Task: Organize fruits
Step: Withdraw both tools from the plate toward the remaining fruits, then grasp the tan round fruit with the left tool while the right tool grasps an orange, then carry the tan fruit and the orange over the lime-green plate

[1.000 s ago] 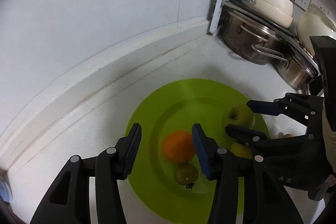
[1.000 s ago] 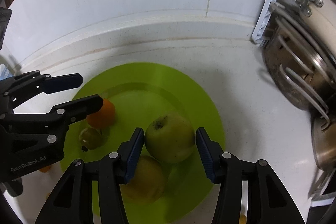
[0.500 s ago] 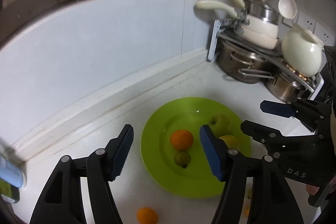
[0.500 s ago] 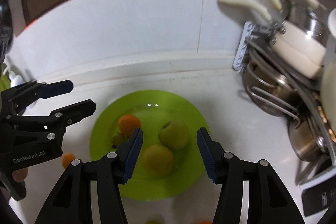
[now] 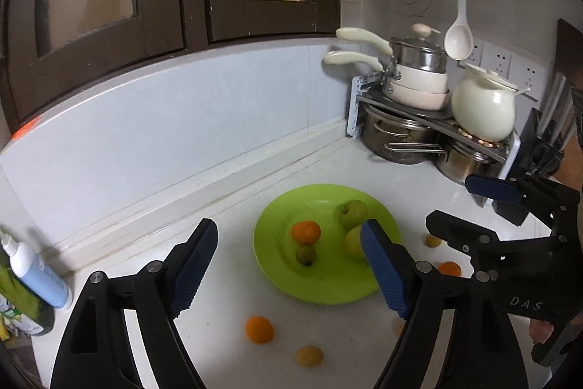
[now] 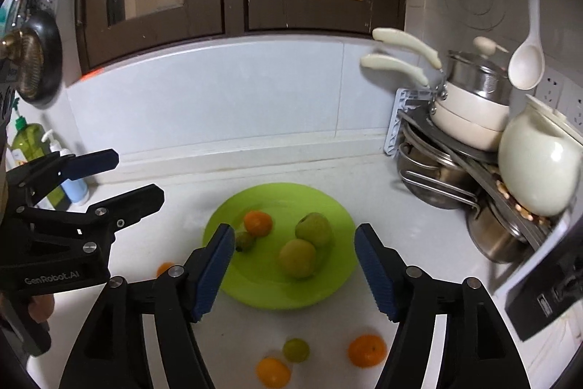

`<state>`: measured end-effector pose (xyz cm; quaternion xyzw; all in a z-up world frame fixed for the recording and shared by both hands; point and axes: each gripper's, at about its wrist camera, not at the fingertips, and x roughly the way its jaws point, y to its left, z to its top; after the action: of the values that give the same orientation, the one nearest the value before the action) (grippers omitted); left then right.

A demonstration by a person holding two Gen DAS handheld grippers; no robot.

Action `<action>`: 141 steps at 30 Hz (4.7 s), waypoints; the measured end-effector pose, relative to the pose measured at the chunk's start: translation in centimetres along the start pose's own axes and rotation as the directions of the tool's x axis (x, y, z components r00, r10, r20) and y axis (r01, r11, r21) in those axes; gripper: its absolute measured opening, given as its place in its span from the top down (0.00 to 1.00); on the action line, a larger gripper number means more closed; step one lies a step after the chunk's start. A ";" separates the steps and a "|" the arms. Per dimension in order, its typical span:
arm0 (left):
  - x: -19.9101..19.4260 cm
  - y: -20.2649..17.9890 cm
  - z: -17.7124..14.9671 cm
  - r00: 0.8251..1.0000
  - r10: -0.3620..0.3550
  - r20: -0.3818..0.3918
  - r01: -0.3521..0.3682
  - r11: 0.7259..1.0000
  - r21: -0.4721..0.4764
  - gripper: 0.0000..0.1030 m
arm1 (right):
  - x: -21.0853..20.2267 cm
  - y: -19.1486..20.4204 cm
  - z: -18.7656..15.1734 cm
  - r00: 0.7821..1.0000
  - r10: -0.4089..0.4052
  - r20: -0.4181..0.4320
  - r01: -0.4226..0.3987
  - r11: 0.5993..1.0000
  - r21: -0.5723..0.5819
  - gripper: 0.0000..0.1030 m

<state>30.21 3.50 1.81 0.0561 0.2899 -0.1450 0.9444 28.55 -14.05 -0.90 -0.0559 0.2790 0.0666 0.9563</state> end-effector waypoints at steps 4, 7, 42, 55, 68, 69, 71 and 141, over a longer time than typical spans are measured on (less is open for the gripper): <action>-1.6 -0.2 -1.2 1.000 0.009 0.008 -0.010 1.000 0.014 0.19 | -2.3 1.0 -1.2 1.000 -0.020 0.020 0.020 1.000 0.003 0.31; -2.4 -0.1 -2.0 1.000 0.010 0.009 -0.010 1.000 0.008 0.18 | -3.3 1.3 -2.0 0.999 -0.038 0.030 0.037 0.999 0.015 0.31; 2.1 -0.7 -14.0 0.980 -0.050 -0.192 0.073 0.991 0.116 0.18 | -0.7 2.8 -12.9 0.974 -0.064 -0.216 0.088 0.991 0.104 0.31; 6.3 -0.6 -13.4 0.961 -0.100 -0.256 0.123 0.990 0.074 0.44 | 3.7 1.9 -12.9 0.957 0.000 -0.290 0.044 0.989 0.142 0.48; 7.8 -1.9 -13.6 0.947 -0.124 -0.297 0.152 0.986 0.072 0.71 | 5.2 1.0 -13.5 0.950 0.044 -0.310 0.010 0.985 0.170 0.65; 7.9 -1.9 -13.6 0.946 -0.126 -0.299 0.153 0.986 0.069 0.71 | 5.2 1.0 -13.5 0.950 0.043 -0.309 0.011 0.985 0.171 0.65; 7.9 -1.9 -13.6 0.945 -0.129 -0.300 0.154 0.986 0.063 0.71 | 5.1 1.0 -13.5 0.950 0.043 -0.308 0.011 0.985 0.170 0.66; 12.6 0.7 2.6 0.983 -0.102 -0.150 0.116 0.990 0.082 0.71 | 10.6 -1.0 4.2 0.984 0.121 -0.130 -0.129 0.990 -0.050 0.66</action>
<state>41.79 0.58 -3.13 0.0934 0.3539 -0.2051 0.9077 39.80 -13.38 -3.04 -0.0701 0.3402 0.1308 0.9286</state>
